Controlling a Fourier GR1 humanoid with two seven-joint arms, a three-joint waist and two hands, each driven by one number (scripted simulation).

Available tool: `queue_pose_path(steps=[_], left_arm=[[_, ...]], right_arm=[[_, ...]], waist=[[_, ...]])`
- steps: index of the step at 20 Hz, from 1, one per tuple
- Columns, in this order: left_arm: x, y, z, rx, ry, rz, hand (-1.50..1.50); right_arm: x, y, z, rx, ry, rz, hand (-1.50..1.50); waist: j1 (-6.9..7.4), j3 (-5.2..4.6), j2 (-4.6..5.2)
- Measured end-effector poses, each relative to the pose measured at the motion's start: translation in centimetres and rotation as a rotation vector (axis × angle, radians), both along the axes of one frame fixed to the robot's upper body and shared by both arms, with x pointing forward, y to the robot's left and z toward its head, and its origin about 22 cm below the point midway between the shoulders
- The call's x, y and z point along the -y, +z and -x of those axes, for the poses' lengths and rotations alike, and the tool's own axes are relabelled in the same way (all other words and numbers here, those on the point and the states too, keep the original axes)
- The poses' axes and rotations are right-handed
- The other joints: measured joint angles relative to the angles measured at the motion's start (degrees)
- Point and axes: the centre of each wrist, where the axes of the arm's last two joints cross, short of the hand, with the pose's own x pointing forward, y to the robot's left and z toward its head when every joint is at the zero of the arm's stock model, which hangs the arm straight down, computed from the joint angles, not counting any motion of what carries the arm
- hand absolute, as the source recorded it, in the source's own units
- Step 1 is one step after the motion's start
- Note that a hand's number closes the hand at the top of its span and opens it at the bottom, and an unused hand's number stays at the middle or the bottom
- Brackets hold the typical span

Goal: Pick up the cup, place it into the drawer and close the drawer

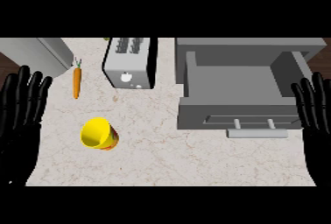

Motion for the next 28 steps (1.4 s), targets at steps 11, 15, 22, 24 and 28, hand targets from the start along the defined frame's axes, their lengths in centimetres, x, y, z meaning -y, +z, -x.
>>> queue_pose_path(steps=[11, 15, 22, 24, 28], left_arm=[[4.2, -1.9, -0.6, -0.076, 0.266, 0.188, -1.50], [5.7, -1.8, -1.4, -0.102, 0.294, 0.239, -1.50], [6.4, -2.0, -2.0, -0.108, 0.310, 0.260, -1.50], [6.8, -2.0, -2.1, -0.114, 0.309, 0.265, -1.50], [7.1, -2.6, -2.3, -0.128, 0.324, 0.272, -1.50]], right_arm=[[-1.0, 0.5, -1.1, -0.058, 0.128, -0.049, -1.50], [-1.0, 0.5, -1.1, -0.074, 0.148, -0.070, -1.50], [-1.7, 0.0, -1.4, -0.077, 0.149, -0.068, -1.50], [-1.9, 0.3, -1.7, -0.079, 0.148, -0.070, -1.50], [-0.8, 0.1, -1.8, -0.077, 0.150, -0.072, -1.50]], waist=[[0.16, 0.41, 0.12], [0.12, 0.43, 0.10], [0.20, 0.44, 0.09], [0.20, 0.44, 0.08], [0.18, 0.43, 0.07]])
